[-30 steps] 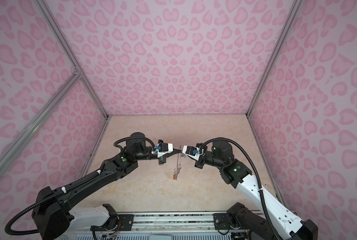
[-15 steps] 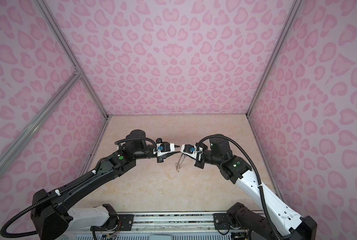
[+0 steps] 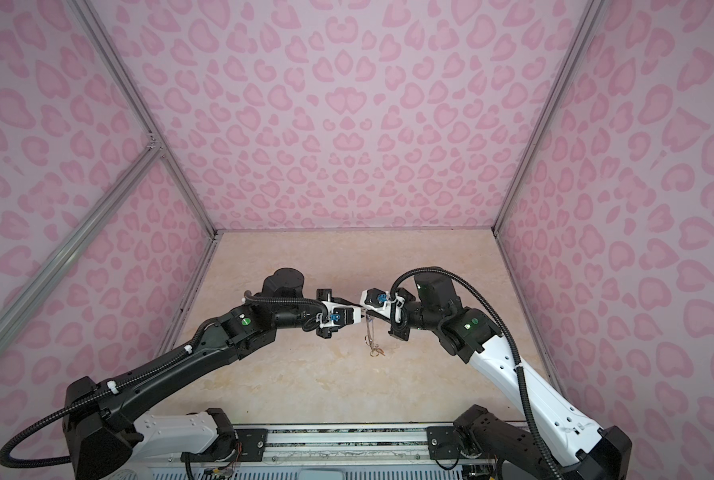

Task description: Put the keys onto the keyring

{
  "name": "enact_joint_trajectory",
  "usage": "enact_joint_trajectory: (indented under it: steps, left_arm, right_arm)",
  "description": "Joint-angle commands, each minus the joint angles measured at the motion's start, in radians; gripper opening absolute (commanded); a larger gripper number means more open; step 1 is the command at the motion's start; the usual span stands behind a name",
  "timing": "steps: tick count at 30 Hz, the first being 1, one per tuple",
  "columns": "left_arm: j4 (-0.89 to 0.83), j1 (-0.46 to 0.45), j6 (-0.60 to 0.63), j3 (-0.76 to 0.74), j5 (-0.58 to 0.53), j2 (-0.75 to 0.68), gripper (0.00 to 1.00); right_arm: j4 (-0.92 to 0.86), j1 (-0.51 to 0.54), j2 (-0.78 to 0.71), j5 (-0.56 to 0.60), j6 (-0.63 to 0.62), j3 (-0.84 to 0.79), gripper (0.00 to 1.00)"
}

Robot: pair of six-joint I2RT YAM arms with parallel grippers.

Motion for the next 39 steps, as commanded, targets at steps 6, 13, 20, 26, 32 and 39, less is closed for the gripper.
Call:
enact_joint_trajectory:
  steps: [6, 13, 20, 26, 32, 39]
  left_arm:
    - [-0.012, -0.029, 0.04, 0.024, -0.119, 0.02, 0.21]
    - [-0.04, -0.036, 0.051, 0.036, -0.15, 0.032, 0.17]
    - [-0.065, -0.045, 0.063, 0.05, -0.164, 0.047, 0.04]
    - [-0.022, -0.038, -0.004, 0.046, -0.143, 0.046, 0.03]
    - [0.103, 0.014, -0.166, 0.011, -0.026, 0.014, 0.03]
    - [0.212, 0.045, -0.264, -0.035, 0.05, -0.013, 0.03]
  right_arm:
    - [0.007, 0.011, 0.0, 0.005, 0.021, 0.002, 0.0]
    - [0.013, 0.013, -0.001, 0.004, 0.02, 0.005, 0.0]
    - [0.03, 0.017, -0.006, 0.001, 0.015, 0.005, 0.0]
    - [0.079, 0.016, -0.048, 0.081, 0.009, -0.042, 0.27]
    - [0.201, 0.005, -0.146, 0.196, 0.037, -0.16, 0.35]
    - [0.295, 0.004, -0.201, 0.178, 0.093, -0.228, 0.36]
